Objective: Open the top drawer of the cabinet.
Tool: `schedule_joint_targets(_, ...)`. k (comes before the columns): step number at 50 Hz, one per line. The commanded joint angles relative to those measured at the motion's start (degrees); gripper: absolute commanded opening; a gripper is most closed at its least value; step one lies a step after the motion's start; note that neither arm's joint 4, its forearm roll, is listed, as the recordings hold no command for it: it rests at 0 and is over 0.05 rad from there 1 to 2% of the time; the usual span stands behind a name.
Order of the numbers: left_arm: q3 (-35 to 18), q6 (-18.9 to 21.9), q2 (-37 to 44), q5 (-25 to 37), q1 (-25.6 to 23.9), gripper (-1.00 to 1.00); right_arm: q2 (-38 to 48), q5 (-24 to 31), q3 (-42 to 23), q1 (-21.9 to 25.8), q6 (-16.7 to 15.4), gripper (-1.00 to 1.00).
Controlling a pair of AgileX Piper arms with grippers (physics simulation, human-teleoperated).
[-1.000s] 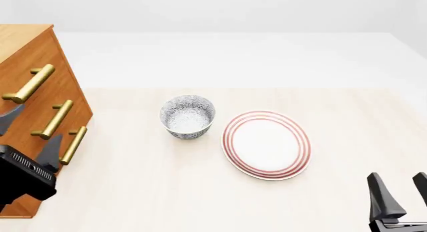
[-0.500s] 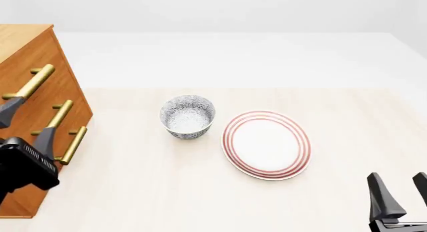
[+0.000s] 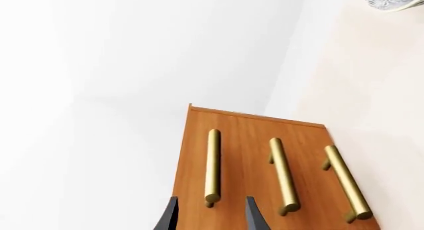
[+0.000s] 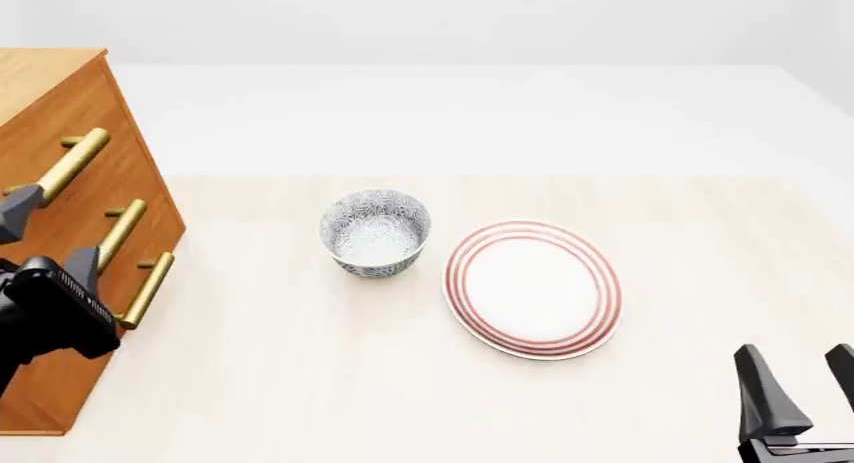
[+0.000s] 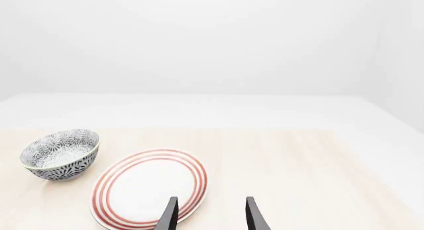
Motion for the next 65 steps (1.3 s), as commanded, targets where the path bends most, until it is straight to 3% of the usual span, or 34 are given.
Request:
schedule_joint_targets(1,-1.44,0.49,2.95,-1.97,1.77,1.0,0.0,0.0,0.0,0.0,-0.01,1.0)
schedule_joint_targets(65,-5.46,1.49,22.39,-15.23,10.22,1.0,0.0,-0.01,0.0,0.0,-0.01,1.0)
